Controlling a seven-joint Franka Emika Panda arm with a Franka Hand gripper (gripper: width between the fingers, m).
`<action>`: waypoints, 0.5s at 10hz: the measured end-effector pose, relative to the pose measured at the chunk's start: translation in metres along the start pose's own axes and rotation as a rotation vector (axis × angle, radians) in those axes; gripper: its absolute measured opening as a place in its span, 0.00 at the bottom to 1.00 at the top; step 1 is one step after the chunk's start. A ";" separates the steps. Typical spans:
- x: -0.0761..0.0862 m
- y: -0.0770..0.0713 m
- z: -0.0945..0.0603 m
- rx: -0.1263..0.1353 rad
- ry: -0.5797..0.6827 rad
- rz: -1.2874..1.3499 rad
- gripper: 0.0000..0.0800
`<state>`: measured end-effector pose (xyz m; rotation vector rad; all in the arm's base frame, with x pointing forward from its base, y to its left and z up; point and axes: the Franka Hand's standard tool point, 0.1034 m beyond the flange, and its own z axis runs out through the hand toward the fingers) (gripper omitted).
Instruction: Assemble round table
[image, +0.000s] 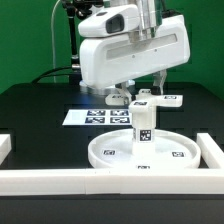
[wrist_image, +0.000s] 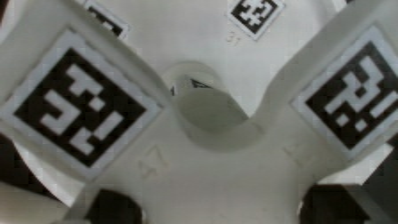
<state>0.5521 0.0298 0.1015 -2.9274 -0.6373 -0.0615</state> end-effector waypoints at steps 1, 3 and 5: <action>-0.001 -0.001 0.000 0.009 0.019 0.185 0.55; 0.003 -0.004 0.001 -0.006 0.051 0.328 0.55; 0.003 -0.004 0.001 0.000 0.053 0.435 0.55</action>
Offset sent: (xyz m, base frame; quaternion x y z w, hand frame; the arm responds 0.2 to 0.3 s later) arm 0.0000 0.0000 0.0000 0.0000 0.0000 0.1938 0.9810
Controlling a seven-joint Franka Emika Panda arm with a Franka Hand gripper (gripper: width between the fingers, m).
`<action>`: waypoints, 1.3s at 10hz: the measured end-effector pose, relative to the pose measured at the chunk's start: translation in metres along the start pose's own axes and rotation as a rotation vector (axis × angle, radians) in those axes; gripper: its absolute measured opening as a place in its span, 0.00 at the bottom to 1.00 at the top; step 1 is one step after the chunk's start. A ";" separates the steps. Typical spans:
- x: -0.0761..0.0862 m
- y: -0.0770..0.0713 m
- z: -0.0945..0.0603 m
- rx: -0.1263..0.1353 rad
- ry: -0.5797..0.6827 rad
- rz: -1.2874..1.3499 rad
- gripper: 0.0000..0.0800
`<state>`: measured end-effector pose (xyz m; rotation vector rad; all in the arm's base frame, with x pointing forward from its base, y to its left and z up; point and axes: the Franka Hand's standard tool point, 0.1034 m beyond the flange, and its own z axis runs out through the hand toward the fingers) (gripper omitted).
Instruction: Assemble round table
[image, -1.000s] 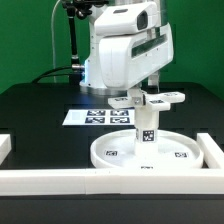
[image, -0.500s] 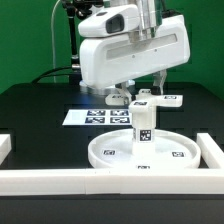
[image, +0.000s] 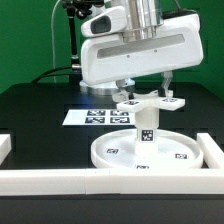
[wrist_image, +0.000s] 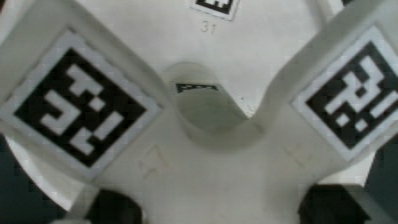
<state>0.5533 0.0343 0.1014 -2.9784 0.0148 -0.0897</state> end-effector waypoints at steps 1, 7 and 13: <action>0.000 0.000 0.000 0.001 0.000 0.071 0.55; 0.002 0.003 -0.002 0.039 0.074 0.663 0.55; 0.005 0.003 -0.003 0.072 0.092 1.024 0.55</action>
Offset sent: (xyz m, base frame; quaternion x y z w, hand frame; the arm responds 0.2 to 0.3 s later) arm -0.0098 -0.0066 -0.0008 -0.0027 0.0321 0.3110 0.9499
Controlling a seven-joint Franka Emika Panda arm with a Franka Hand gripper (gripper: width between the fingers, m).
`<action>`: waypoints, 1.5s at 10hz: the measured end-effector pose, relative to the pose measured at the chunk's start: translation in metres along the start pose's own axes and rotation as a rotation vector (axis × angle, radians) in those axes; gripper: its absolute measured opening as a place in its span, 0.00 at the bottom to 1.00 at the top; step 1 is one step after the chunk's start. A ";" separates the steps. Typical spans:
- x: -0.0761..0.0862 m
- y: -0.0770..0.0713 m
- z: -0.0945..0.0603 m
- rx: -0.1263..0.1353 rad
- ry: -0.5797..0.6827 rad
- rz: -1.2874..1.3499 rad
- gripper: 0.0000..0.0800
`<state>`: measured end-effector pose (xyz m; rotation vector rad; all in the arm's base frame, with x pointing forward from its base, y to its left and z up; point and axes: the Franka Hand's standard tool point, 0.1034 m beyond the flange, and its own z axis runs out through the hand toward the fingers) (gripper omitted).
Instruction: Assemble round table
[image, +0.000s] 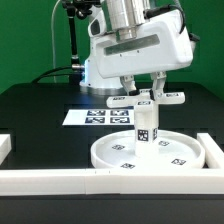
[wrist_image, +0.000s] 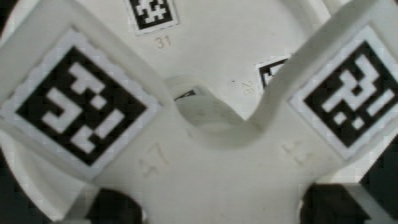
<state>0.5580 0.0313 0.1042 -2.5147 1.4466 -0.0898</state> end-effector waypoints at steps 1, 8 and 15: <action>0.000 0.000 0.000 0.003 0.000 0.041 0.55; -0.006 0.000 0.002 0.094 -0.016 0.745 0.55; -0.006 -0.002 0.001 0.113 -0.058 1.079 0.55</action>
Offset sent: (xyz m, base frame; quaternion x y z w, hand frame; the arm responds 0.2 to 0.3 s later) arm -0.0094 -0.0016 -0.0071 0.0235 -0.0064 0.3394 0.9403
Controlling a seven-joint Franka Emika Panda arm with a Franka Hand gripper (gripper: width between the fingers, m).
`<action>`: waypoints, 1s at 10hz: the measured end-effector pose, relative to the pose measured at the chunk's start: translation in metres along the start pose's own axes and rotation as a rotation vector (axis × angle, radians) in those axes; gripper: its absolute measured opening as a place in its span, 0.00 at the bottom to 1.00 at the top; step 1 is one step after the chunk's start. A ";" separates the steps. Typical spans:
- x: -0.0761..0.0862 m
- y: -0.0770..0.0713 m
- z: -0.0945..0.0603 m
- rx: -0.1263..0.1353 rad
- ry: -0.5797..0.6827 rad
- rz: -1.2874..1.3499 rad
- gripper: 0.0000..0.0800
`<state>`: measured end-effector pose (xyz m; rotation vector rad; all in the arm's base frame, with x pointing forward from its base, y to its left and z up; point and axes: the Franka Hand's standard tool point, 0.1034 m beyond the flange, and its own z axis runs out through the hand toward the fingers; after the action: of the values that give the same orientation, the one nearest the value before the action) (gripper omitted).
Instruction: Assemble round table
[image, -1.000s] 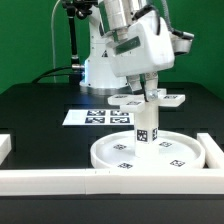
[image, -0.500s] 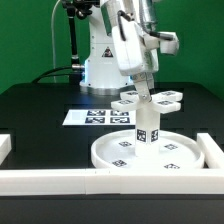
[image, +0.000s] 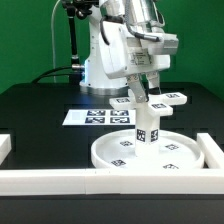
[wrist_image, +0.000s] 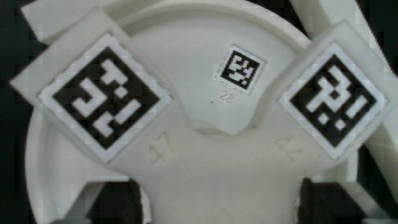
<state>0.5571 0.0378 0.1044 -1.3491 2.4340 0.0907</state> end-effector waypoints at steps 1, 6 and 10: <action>0.002 -0.001 -0.001 0.020 -0.006 0.123 0.55; -0.001 0.001 -0.002 0.061 -0.043 0.529 0.53; -0.012 -0.005 -0.020 0.047 -0.075 0.423 0.81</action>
Offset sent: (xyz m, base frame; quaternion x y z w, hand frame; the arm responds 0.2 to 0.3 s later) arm -0.0084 -0.0001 -0.0016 0.0203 0.0018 0.2501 0.9680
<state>0.5610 0.0402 0.1277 -0.7779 2.5989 0.1841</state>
